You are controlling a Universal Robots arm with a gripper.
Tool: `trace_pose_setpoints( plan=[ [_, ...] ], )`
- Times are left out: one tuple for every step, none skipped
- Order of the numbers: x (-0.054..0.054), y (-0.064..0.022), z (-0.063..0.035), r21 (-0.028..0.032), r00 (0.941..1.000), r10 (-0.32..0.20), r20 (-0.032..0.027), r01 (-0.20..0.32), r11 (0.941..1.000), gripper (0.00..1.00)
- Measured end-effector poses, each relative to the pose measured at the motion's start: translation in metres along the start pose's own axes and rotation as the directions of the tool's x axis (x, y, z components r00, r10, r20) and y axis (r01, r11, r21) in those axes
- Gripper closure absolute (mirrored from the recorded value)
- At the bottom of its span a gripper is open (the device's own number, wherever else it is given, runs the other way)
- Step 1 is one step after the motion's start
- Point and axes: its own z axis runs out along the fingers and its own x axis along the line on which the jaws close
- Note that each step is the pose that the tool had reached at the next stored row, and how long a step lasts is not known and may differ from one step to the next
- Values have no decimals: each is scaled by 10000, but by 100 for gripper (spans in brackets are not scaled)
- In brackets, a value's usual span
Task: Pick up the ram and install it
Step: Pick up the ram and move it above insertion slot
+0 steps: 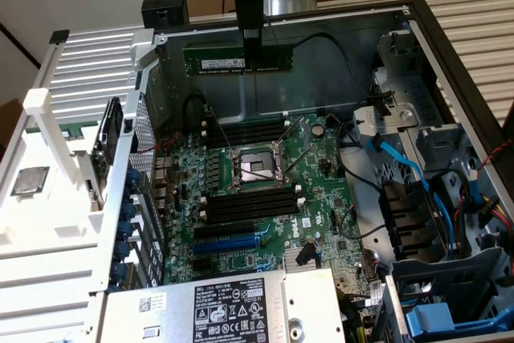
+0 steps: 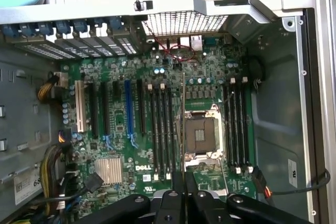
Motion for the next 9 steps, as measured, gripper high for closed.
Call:
trace_pose_setpoints(
  plan=[
    [0, 0, 7, 0, 10000, -1, 0, 1, 10000, 88],
    [0, 0, 12, -1, 10000, -3, -2, 3, 10000, 88],
    [0, 0, 16, 0, 10000, -8, -1, 8, 10000, 88],
    [0, 0, 20, 0, 10000, -13, 0, 13, 10000, 88],
    [0, 0, 22, 0, 10000, -18, 1, 18, 10000, 88],
    [0, 0, 25, -1, 10000, -31, 2, 31, 10000, 88],
    [-1, 0, 30, 0, 10000, -60, 16, 60, 10000, 88],
    [-1, 1, 33, 0, 10000, -81, 23, 81, 10000, 88],
    [-1, 1, 34, -1, 9999, -105, 25, 105, 9999, 88]
  ],
)
